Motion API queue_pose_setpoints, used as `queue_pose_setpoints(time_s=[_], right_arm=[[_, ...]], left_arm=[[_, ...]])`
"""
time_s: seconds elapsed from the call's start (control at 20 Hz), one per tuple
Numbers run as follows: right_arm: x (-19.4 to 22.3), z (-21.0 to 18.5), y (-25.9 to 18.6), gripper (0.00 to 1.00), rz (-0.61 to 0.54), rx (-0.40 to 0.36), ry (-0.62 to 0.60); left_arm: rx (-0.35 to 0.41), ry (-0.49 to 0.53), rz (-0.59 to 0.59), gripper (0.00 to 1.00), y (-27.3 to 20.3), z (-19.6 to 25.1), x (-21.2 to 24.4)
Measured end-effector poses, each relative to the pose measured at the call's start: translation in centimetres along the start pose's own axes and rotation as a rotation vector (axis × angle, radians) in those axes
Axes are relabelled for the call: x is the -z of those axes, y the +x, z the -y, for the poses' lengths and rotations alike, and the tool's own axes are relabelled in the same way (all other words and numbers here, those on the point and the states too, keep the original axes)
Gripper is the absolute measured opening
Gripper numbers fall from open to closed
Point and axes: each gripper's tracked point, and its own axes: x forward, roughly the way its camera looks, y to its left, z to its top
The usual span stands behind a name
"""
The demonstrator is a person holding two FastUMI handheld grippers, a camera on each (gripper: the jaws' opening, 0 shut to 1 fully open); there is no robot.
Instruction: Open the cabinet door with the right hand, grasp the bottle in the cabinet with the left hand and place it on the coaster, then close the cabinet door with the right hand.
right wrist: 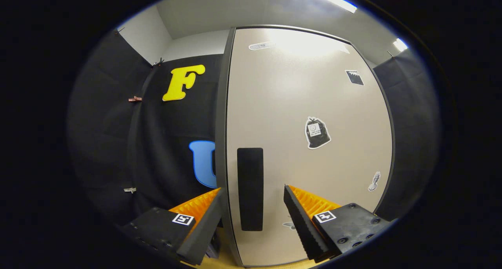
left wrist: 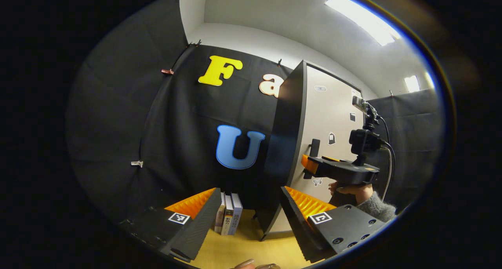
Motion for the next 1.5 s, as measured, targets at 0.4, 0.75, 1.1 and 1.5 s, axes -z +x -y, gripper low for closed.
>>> queue_pose_setpoints(time_s=[0.4, 0.75, 1.1, 1.5], right_arm=[[1.6, -0.1, 1.3, 0.31, -0.057, 0.034, -0.003], [1.2, -0.2, -2.0, 0.24, -0.112, -0.077, -0.012], [-0.1, 1.8, -8.3, 0.24, -0.143, -0.157, -0.028], [-1.8, 6.2, -14.5, 0.24, -0.157, -0.154, -0.058]], left_arm=[[-0.037, 0.019, -0.024, 0.94, -0.9, -1.6, 0.4], [-0.035, 0.043, -0.01, 0.94, -1.5, -1.1, -0.4], [0.015, 0.05, -0.004, 0.94, -3.1, 2.1, -0.8], [0.125, 0.076, 0.012, 0.95, -4.6, 8.9, -1.1]])
